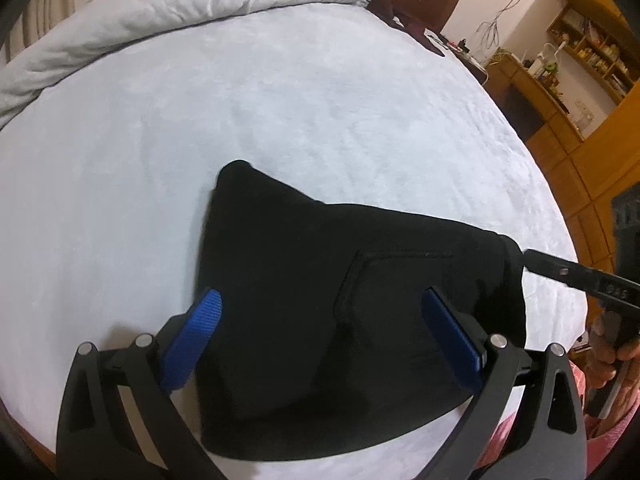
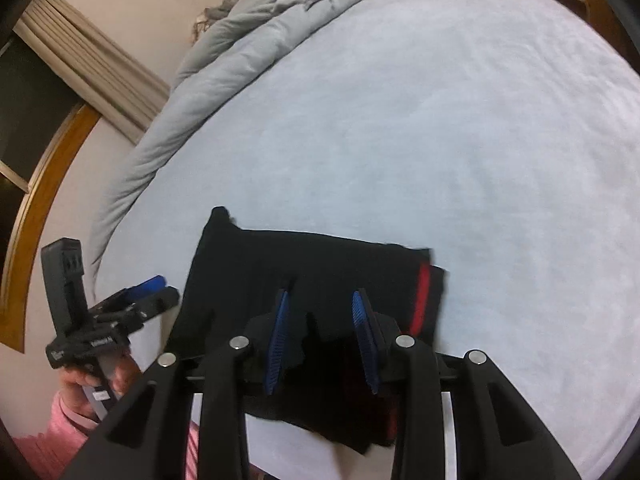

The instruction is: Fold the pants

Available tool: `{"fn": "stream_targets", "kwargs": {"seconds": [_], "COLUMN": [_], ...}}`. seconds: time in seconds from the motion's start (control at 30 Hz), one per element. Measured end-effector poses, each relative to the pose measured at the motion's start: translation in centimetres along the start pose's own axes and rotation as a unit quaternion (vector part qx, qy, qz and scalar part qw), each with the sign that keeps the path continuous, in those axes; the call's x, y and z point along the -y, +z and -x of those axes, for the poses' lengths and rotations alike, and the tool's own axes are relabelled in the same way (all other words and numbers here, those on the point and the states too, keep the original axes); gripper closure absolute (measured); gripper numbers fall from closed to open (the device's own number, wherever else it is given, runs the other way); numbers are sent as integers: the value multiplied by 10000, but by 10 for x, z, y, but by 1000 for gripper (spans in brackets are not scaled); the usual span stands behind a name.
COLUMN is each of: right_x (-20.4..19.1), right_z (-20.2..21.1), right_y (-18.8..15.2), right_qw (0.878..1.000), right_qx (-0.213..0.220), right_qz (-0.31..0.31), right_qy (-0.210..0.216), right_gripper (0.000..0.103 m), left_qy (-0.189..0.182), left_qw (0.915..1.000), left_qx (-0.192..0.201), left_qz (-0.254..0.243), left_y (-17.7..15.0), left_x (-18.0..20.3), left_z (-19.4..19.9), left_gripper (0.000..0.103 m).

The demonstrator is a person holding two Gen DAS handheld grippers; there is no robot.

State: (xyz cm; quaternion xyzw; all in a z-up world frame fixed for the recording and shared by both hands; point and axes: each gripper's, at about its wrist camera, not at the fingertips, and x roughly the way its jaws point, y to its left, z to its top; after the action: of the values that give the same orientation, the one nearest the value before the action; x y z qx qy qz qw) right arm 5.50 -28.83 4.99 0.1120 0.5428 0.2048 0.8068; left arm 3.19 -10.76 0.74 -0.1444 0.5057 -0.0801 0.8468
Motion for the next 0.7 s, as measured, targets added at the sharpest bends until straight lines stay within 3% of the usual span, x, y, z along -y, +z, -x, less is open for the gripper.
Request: {"fn": "stream_targets", "kwargs": {"seconds": [0.23,0.33,0.47,0.57,0.7], "right_x": [38,53,63,57,41], "right_z": [-41,-55,-56,-52,-26], "right_y": [2,-2,-2,-2,-8], "right_qw": [9971,9963,9941,9946,9967], "right_qx": [-296,-368,-393,-371,-211], "right_qz": [-691,-780,-998,-941,-725], "right_qy": [66,-57,170,215,284], "right_gripper": [77,93,94,90,69], "left_qy": [-152,-129,-91,-92,-67], "left_qw": [9995,9992,9994,9994,9997], "left_qx": [-234,-303,-290,-300,-231], "left_qz": [168,226,177,169,79], "left_y": [-3,-9,-10,-10,-12], "left_x": [-5,-11,-9,-6,-4], "left_z": [-26,-35,-34,-29,-18], "left_gripper": [4,4,4,4,4]}}
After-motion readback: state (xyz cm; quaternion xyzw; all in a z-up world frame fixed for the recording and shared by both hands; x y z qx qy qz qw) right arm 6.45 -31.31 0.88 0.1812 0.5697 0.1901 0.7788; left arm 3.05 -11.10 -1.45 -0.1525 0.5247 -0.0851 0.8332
